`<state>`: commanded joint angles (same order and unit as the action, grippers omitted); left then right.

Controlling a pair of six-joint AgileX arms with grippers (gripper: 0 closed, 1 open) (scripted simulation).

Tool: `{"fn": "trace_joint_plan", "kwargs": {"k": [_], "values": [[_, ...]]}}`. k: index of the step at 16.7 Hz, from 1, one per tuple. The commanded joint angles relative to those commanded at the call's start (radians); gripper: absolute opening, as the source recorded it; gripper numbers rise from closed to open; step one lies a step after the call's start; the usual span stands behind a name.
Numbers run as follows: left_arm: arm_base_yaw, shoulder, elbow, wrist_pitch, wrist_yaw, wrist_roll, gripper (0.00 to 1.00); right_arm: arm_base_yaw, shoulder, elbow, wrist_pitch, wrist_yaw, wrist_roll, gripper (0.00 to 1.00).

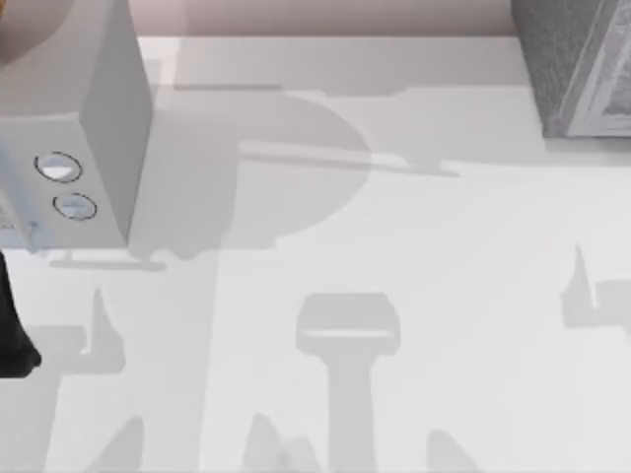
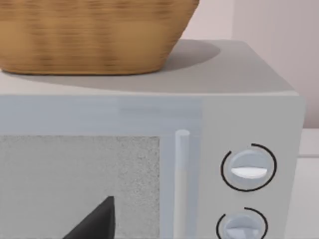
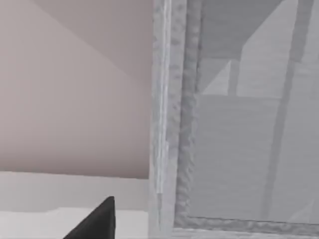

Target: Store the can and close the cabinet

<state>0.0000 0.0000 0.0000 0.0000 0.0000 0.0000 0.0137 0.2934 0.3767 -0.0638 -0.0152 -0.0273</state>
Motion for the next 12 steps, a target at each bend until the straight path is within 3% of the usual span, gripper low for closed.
{"fn": "trace_joint_plan", "kwargs": {"k": [6,12], "values": [[0.0,0.0,0.0,0.0,0.0,0.0,1.0,-0.013,-0.27,-0.345,0.059,0.013,0.024,1.0],[0.0,0.0,0.0,0.0,0.0,0.0,1.0,-0.014,-0.293,-0.377,0.064,0.015,0.027,1.0]]}}
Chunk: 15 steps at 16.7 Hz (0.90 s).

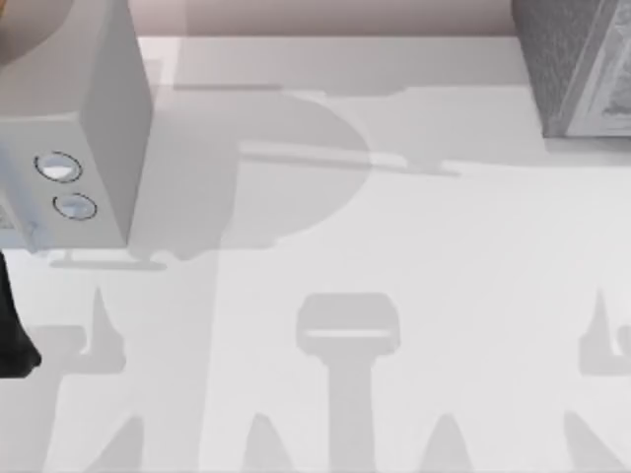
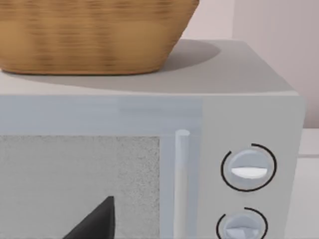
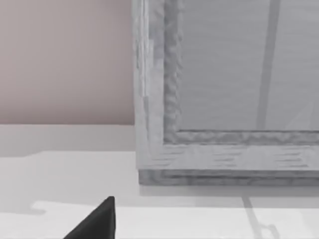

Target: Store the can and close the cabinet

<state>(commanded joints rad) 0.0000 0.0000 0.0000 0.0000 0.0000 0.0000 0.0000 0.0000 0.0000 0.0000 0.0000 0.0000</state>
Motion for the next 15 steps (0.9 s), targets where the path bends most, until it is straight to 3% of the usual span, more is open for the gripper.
{"fn": "trace_joint_plan", "kwargs": {"k": [3,6,15], "values": [[0.0,0.0,0.0,0.0,0.0,0.0,1.0,-0.007,0.016,0.005,0.011,-0.012,0.0,1.0],[0.0,0.0,0.0,0.0,0.0,0.0,1.0,-0.082,0.113,0.035,0.101,-0.091,0.004,1.0],[0.0,0.0,0.0,0.0,0.0,0.0,1.0,-0.568,0.833,0.203,0.662,-0.563,0.011,1.0]]}}
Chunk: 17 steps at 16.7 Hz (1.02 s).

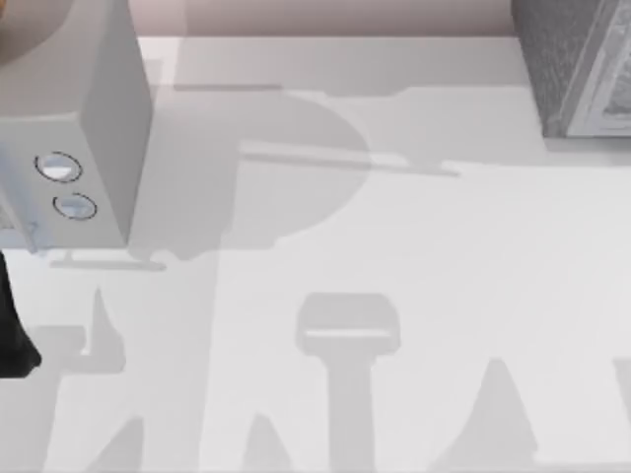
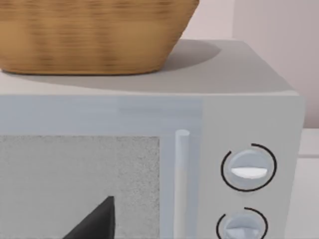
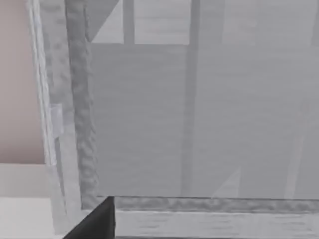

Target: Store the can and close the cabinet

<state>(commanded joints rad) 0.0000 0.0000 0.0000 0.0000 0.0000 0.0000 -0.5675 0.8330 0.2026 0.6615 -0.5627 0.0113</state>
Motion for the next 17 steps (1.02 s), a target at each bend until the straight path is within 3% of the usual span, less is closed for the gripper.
{"fn": "trace_joint_plan", "kwargs": {"k": [5,9,17], "values": [[0.0,0.0,0.0,0.0,0.0,0.0,1.0,-0.276,0.435,0.096,0.322,-0.268,0.006,1.0],[0.0,0.0,0.0,0.0,0.0,0.0,1.0,-0.417,0.659,0.149,0.491,-0.409,0.01,1.0],[0.0,0.0,0.0,0.0,0.0,0.0,1.0,-0.453,0.716,0.162,0.535,-0.448,0.01,1.0]]}}
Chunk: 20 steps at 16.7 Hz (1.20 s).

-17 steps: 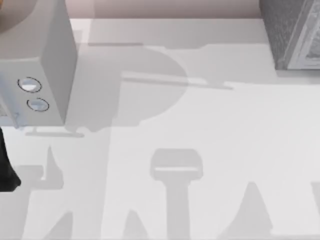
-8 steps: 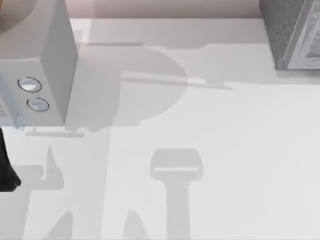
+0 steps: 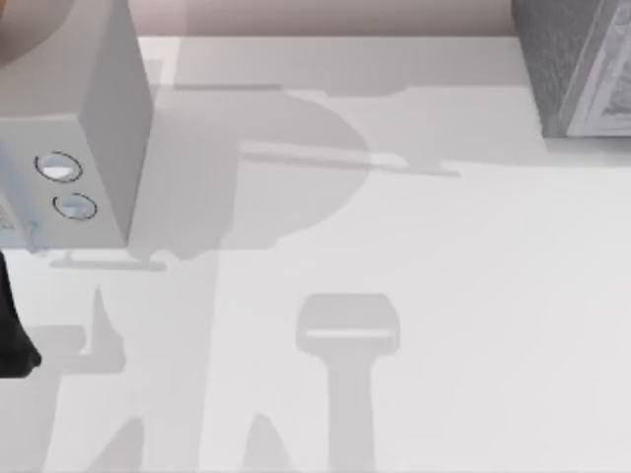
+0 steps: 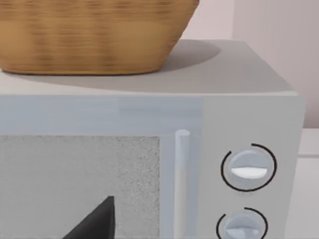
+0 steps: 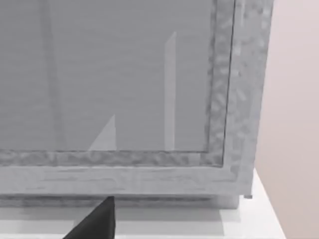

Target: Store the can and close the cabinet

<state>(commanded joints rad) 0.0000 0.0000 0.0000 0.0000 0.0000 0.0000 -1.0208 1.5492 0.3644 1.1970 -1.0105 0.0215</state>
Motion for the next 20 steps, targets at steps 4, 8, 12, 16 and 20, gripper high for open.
{"fn": "trace_joint_plan", "kwargs": {"k": [4,8,12,16,20], "values": [[0.0,0.0,0.0,0.0,0.0,0.0,1.0,-0.008,-0.002,0.103,-0.101,-0.012,0.002,1.0],[0.0,0.0,0.0,0.0,0.0,0.0,1.0,-0.026,-0.017,0.346,-0.364,-0.028,0.001,1.0],[0.0,0.0,0.0,0.0,0.0,0.0,1.0,-0.039,-0.054,0.657,-0.739,-0.038,0.0,1.0],[0.0,0.0,0.0,0.0,0.0,0.0,1.0,-0.04,-0.109,0.978,-1.135,-0.039,0.0,1.0],[0.0,0.0,0.0,0.0,0.0,0.0,1.0,-0.03,-0.168,1.235,-1.439,-0.031,0.0,1.0]]}}
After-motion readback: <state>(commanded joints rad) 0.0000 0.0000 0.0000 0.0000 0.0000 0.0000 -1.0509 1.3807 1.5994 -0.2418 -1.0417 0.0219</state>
